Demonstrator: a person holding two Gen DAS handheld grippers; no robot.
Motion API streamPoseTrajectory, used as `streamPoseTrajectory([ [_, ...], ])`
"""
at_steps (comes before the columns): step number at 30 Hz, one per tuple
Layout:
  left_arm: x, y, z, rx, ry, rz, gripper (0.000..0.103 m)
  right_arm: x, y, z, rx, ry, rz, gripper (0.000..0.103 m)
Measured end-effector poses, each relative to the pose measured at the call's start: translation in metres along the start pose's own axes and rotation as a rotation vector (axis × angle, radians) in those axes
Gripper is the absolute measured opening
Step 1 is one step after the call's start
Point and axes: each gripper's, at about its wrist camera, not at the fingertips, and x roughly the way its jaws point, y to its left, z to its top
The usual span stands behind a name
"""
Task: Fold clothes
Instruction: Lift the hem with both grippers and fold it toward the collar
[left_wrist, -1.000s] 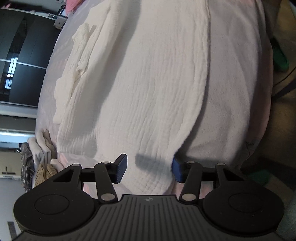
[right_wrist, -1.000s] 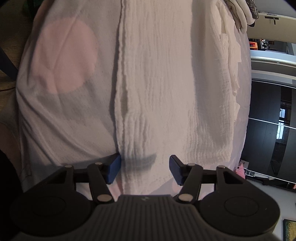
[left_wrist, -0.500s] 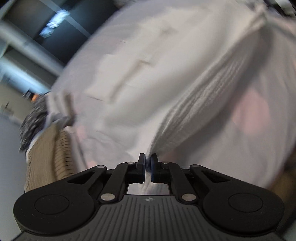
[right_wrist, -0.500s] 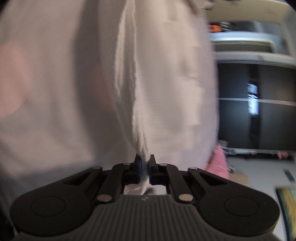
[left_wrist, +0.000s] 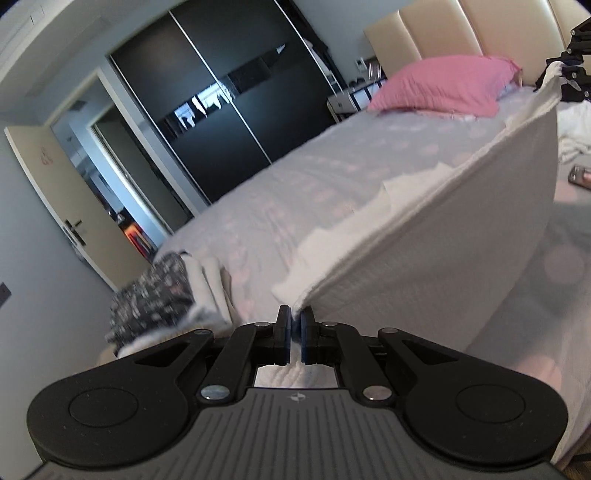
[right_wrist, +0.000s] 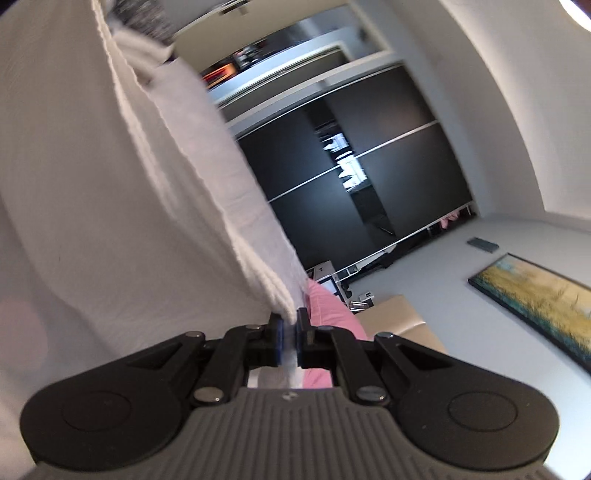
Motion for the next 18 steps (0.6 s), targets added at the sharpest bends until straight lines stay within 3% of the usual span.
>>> streamPoseTrajectory([
  [9,0.043,0.032,0.047,0.104,-0.035,0.045,0.002,-0.003,-0.044,-0.003,0.003,-0.003,0.023,0.007],
  [18,0.141,0.050,0.084,0.153,0.060,0.042,0.002,0.068,-0.062,0.023,-0.016,0.029,0.119,0.008],
])
